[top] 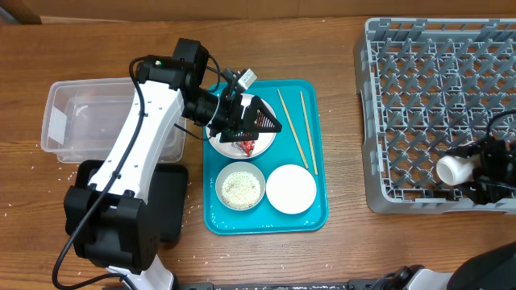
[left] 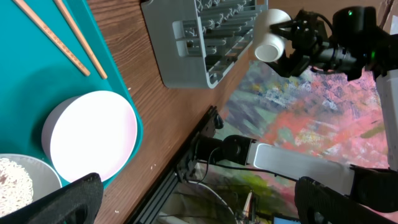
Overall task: Sort waste into correct bins and load items into the dishwasher
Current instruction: 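Carry the cup with the right gripper over the grey dish rack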
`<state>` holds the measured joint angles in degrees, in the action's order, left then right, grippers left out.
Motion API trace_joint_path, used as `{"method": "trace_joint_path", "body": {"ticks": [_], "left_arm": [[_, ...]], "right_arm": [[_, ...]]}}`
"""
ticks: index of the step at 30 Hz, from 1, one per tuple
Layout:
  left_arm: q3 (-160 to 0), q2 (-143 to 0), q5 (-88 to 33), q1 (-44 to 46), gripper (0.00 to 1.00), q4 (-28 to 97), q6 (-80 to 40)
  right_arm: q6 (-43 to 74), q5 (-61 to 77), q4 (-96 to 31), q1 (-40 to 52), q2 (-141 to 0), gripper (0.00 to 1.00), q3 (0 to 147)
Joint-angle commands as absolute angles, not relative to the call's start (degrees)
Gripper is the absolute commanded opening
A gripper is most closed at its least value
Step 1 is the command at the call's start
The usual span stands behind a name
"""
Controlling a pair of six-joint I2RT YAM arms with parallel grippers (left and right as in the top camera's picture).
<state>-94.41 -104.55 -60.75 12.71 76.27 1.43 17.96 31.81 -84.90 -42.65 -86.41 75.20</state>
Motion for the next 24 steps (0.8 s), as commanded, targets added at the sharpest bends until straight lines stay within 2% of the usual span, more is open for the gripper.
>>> {"method": "trace_joint_path", "body": {"ticks": [1,5,9,15,19,22,24], "left_arm": [[-95.0,-103.5,-60.6,12.8,1.0,76.0,1.1],[-95.0,-103.5,-60.7,12.8,1.0,76.1,1.0],[-95.0,-103.5,-60.7,12.8,1.0,76.6,1.0],[-95.0,-103.5,-60.7,12.8,1.0,76.5,0.6],[-95.0,-103.5,-60.7,12.8,1.0,76.5,0.6],[-95.0,-103.5,-60.7,12.8,1.0,76.4,0.6],[-95.0,-103.5,-60.6,12.8,1.0,76.4,0.6]], "right_arm": [[17.6,44.0,-86.8,-45.9,-85.9,0.7,76.2],[22.2,51.5,-85.6,-46.3,-85.9,0.7,74.0],[28.6,50.6,-80.0,-46.3,-86.0,0.7,68.3],[28.8,50.5,-76.9,-47.5,-86.0,0.74,61.8],[28.8,51.4,-76.0,-50.3,-86.0,0.81,60.9],[28.3,57.2,-74.2,-51.8,-86.0,0.83,60.9],[23.2,62.2,-73.5,-51.8,-86.0,0.83,61.2]]}}
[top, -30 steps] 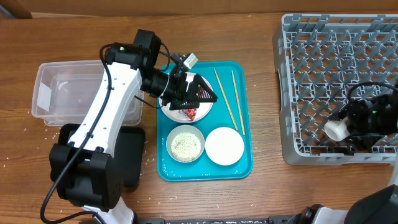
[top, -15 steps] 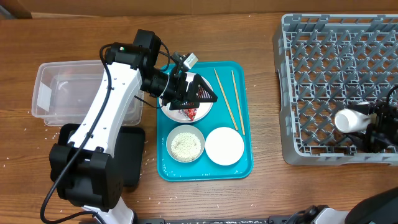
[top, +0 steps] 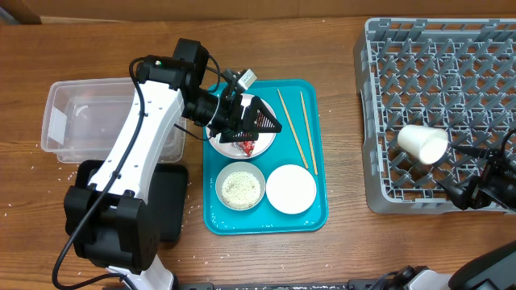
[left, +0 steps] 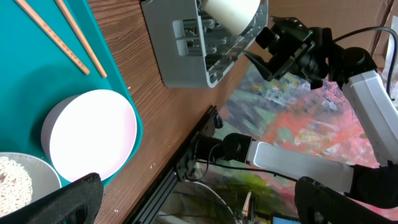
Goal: Sort waste into correct bins and load items into the dishwasher
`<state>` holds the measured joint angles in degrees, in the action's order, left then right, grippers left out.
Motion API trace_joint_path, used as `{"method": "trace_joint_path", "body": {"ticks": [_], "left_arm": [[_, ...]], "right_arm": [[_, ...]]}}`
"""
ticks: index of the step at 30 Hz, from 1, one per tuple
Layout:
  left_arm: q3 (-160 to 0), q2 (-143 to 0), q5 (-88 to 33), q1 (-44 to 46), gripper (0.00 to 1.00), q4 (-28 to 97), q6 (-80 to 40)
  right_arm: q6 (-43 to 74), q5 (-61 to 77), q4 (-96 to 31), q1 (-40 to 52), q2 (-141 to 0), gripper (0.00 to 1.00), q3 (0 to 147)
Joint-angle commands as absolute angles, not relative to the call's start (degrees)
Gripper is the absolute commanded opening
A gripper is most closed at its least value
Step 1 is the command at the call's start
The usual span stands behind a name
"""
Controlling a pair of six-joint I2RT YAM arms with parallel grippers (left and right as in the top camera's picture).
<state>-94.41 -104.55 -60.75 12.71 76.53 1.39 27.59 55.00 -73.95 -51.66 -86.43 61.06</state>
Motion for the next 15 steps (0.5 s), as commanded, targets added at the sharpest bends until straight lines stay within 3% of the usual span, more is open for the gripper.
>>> {"method": "trace_joint_path", "body": {"ticks": [1,6,8,10,11,15], "left_arm": [[-95.0,-103.5,-60.6,12.8,1.0,76.4,0.6],[-95.0,-103.5,-60.6,12.8,1.0,75.6,0.6],[-95.0,-103.5,-60.6,12.8,1.0,75.1,0.6],[-95.0,-103.5,-60.6,12.8,1.0,74.8,0.6],[-95.0,-103.5,-60.6,12.8,1.0,74.8,0.6],[-95.0,-103.5,-60.6,12.8,1.0,74.4,0.6]], "right_arm": [[18.8,64.3,-72.9,-51.8,-85.9,0.83,62.0],[0.3,58.8,-81.7,-49.9,-83.8,0.79,70.5],[-3.1,56.9,-83.7,-47.5,-81.3,0.71,73.7],[-3.5,56.1,-82.9,-43.0,-78.3,0.62,75.0],[-3.3,51.7,-81.1,-37.1,-75.5,0.48,75.0],[8.3,26.6,-74.9,-21.5,-74.1,0.41,75.0]]}}
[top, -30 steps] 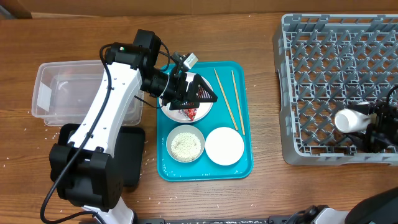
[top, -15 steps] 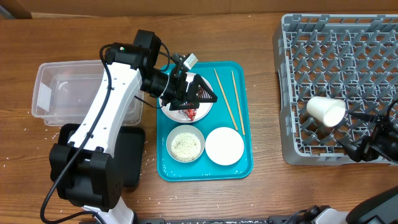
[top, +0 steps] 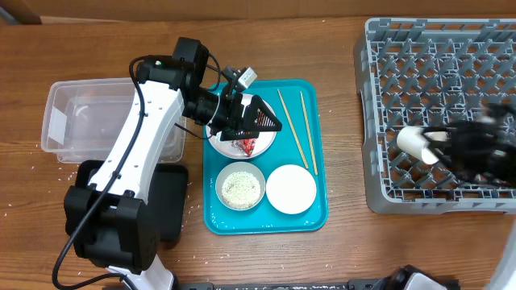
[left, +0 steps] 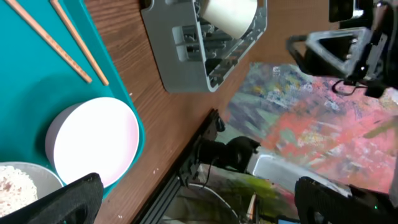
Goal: Sort waste into correct bins and load items into the dishwasher
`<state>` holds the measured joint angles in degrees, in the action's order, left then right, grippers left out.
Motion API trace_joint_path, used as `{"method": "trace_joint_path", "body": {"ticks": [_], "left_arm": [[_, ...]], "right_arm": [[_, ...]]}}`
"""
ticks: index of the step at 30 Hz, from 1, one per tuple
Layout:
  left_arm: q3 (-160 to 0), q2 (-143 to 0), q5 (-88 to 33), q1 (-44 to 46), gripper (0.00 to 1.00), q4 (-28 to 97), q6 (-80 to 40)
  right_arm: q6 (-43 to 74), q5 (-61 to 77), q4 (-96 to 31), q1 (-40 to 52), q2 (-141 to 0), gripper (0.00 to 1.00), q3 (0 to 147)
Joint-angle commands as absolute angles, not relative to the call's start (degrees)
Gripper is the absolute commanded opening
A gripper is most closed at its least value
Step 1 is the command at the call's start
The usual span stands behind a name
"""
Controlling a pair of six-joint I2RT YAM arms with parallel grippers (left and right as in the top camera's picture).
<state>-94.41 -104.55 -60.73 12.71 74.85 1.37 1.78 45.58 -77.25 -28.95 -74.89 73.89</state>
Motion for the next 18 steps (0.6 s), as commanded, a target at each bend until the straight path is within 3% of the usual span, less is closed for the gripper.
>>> {"method": "trace_joint_path", "body": {"ticks": [1,6,9,12,18], "left_arm": [[-95.0,-103.5,-60.6,12.8,1.0,74.0,0.6],[-95.0,-103.5,-60.6,12.8,1.0,73.3,0.6],[-95.0,-103.5,-60.6,12.8,1.0,73.2,0.7],[-95.0,-103.5,-60.6,12.8,1.0,73.2,0.7],[-95.0,-103.5,-60.4,12.8,1.0,73.2,0.7]], "right_arm": [[13.1,17.0,-71.2,-16.3,-74.7,0.41,75.0],[19.0,3.4,-63.3,-9.4,-80.5,0.39,75.0],[19.6,2.1,-63.4,-10.4,-84.2,0.39,75.0],[20.3,1.1,-65.2,-12.1,-86.0,0.32,75.0],[21.1,1.1,-68.4,-18.2,-84.4,0.32,75.0]]}}
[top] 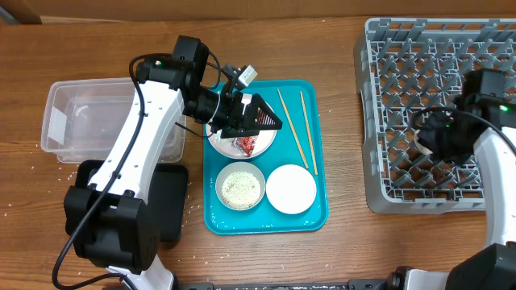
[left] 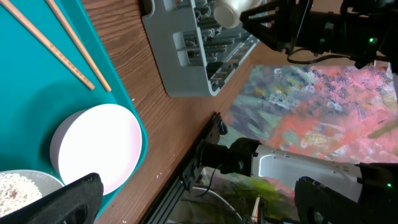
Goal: Sort waste into correct bins and load items into the dishwasher
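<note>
My left gripper [top: 260, 121] hangs open over the small plate [top: 230, 143] at the back of the teal tray [top: 318, 211]; a red wrapper [top: 246, 146] lies on that plate. In the left wrist view its two fingers [left: 62, 202] stand wide apart with nothing between them. A bowl of rice [top: 240, 187], a white bowl [top: 291, 188] and two chopsticks [top: 295, 133] also sit on the tray. My right gripper [top: 427, 135] is low over the grey dish rack [top: 379, 97], right at the white cup [left: 226, 12]; the overhead view hides the cup.
A clear plastic bin [top: 89, 117] stands left of the tray and a black bin [top: 168, 201] sits in front of it, under the left arm. The dish rack fills the right side of the table [top: 347, 242].
The right gripper has settled over the cup in the rack; before, it was blurred just right of the cup. The left gripper has shifted slightly over the plate.
At first the right gripper held the white cup at the rack's front right edge. Then the cup lay on its side in the rack, with the gripper apart from it near the front. After that the gripper was back beside the cup, and now covers it. The left arm stayed over the plate.
</note>
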`<state>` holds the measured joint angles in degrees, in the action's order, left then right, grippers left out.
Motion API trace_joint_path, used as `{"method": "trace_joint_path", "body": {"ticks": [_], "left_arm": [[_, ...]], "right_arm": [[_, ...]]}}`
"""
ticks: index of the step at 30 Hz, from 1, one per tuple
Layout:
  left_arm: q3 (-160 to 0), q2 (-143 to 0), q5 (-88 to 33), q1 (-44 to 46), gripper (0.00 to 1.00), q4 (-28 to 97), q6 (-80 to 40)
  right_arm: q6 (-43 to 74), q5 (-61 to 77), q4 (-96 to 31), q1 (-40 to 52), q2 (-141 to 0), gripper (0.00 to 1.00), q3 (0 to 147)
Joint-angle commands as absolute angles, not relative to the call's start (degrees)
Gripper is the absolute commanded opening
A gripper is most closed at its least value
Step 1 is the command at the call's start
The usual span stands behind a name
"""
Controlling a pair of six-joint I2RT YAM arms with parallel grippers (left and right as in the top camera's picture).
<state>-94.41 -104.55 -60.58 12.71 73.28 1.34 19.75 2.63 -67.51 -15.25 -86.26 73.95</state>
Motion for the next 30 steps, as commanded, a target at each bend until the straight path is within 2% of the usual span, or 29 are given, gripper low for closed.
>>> {"method": "trace_joint_path", "body": {"ticks": [1,3,4,5,9,11,15,18,25,27,30], "left_arm": [[-95.0,-103.5,-59.9,12.8,1.0,73.2,0.7],[-95.0,-103.5,-59.3,12.8,1.0,73.2,0.7],[-95.0,-103.5,-59.3,12.8,1.0,73.3,0.7],[-95.0,-103.5,-59.3,12.8,1.0,73.2,0.7],[-95.0,-103.5,-59.3,12.8,1.0,73.2,0.7],[-95.0,-103.5,-59.3,12.8,1.0,73.2,0.7],[-95.0,-103.5,-59.3,12.8,1.0,73.2,0.7],[-95.0,-103.5,-59.3,12.8,1.0,73.2,0.7],[-95.0,-103.5,-59.3,12.8,1.0,73.5,0.9],[-95.0,-103.5,-59.3,12.8,1.0,73.4,0.9],[-95.0,-103.5,-59.3,12.8,1.0,73.3,0.9]], "right_arm": [[21.3,1.1,-68.9,-19.5,-84.4,0.32,75.0],[20.3,5.8,-68.3,-21.3,-84.2,0.32,75.0],[15.6,10.7,-67.4,-21.3,-83.7,0.33,75.0],[12.4,14.4,-66.8,-20.3,-82.4,0.41,75.0],[8.6,11.8,-65.8,-13.2,-77.2,0.47,75.0],[14.2,2.5,-63.4,-11.7,-76.7,0.46,75.0],[16.9,1.5,-56.7,-15.2,-78.9,0.38,75.0],[18.0,3.1,-56.7,-17.6,-83.4,0.33,75.0],[24.4,-0.2,-60.6,-23.4,-90.1,0.34,75.0],[24.5,-0.2,-61.4,-26.0,-90.1,0.43,75.0],[24.4,3.3,-62.0,-28.6,-90.1,0.44,75.0]]}}
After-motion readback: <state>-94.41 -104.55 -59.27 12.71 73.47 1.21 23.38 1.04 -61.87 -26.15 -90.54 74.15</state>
